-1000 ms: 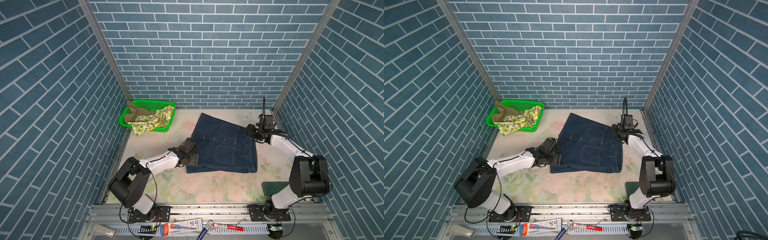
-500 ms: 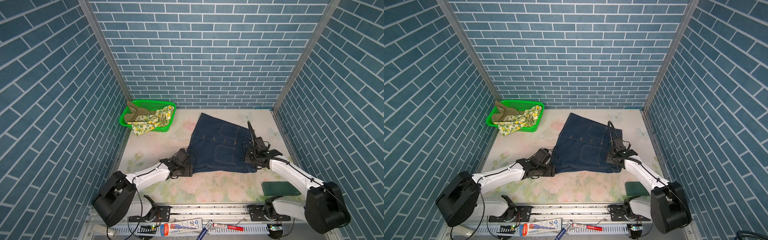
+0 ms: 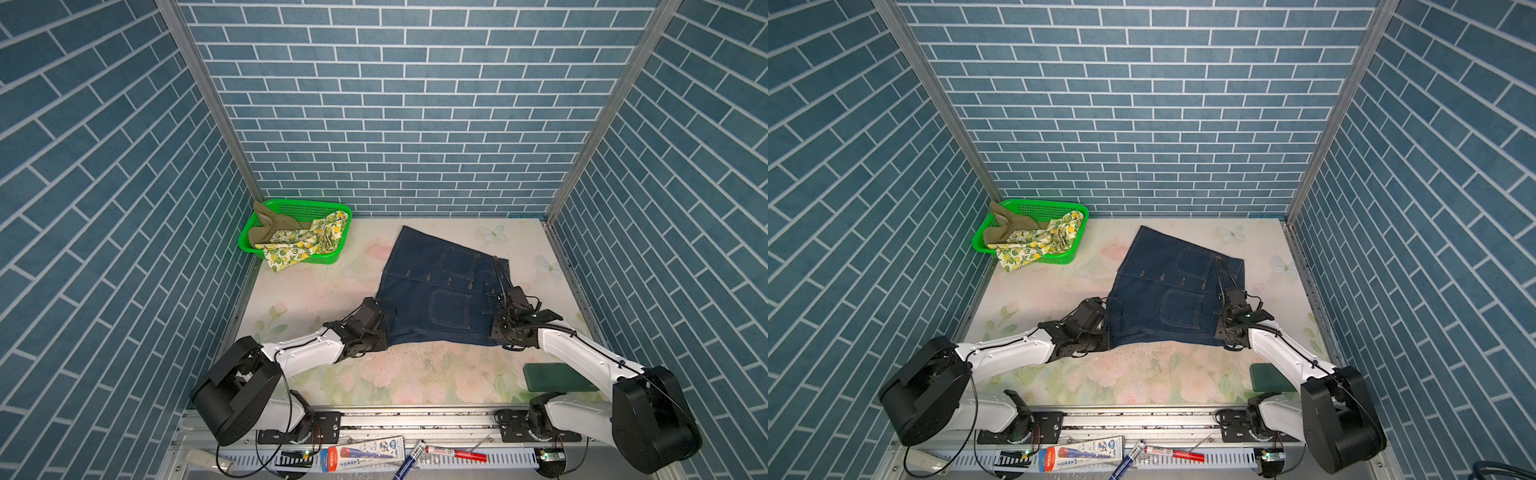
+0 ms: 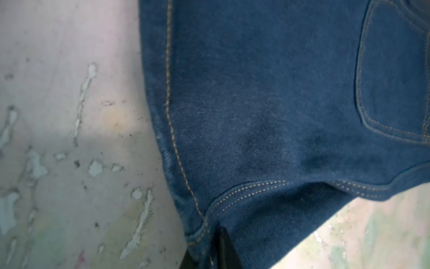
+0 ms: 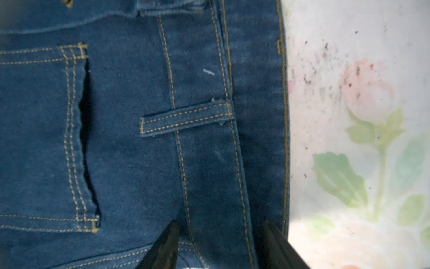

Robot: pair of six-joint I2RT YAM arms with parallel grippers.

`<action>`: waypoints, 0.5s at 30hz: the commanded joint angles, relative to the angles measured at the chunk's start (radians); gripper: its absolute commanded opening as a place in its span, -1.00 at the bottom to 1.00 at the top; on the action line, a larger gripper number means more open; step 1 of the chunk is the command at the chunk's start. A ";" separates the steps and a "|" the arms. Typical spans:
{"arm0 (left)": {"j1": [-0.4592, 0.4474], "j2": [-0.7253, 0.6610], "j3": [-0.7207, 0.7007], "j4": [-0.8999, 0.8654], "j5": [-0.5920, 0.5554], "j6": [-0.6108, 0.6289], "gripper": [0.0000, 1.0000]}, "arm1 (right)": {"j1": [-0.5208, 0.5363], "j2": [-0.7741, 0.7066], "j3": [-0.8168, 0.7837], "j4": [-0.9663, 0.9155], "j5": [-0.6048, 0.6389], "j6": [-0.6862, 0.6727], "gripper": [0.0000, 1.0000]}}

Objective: Fold and stack skirts
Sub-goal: Smooth out the skirt at the center of the table.

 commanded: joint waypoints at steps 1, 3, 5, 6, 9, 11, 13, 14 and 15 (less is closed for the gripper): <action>-0.004 -0.022 0.010 -0.026 -0.034 0.017 -1.00 | 0.004 -0.014 -0.027 0.028 -0.037 0.035 -0.14; 0.004 -0.031 0.025 -0.058 -0.056 0.039 -1.00 | 0.004 -0.007 -0.028 0.034 -0.049 0.033 -0.52; 0.025 -0.036 0.036 -0.081 -0.060 0.057 -1.00 | 0.004 -0.010 -0.027 0.031 -0.052 0.036 -0.94; 0.042 -0.041 0.041 -0.096 -0.060 0.069 -1.00 | 0.005 -0.020 -0.025 0.025 -0.047 0.041 -1.00; 0.092 -0.067 0.054 -0.159 -0.093 0.098 -1.00 | 0.003 -0.064 -0.021 -0.011 -0.006 0.060 -1.00; 0.124 -0.088 0.050 -0.176 -0.103 0.110 -1.00 | 0.000 -0.093 -0.014 -0.042 0.015 0.062 -1.00; 0.155 -0.110 0.045 -0.183 -0.105 0.120 -1.00 | -0.006 -0.116 -0.012 -0.070 0.023 0.060 -1.00; 0.162 -0.117 0.044 -0.188 -0.107 0.127 -1.00 | -0.007 -0.128 -0.013 -0.082 0.028 0.060 -1.00; 0.164 -0.122 0.044 -0.193 -0.114 0.132 -1.00 | -0.007 -0.141 -0.017 -0.090 0.029 0.059 -1.00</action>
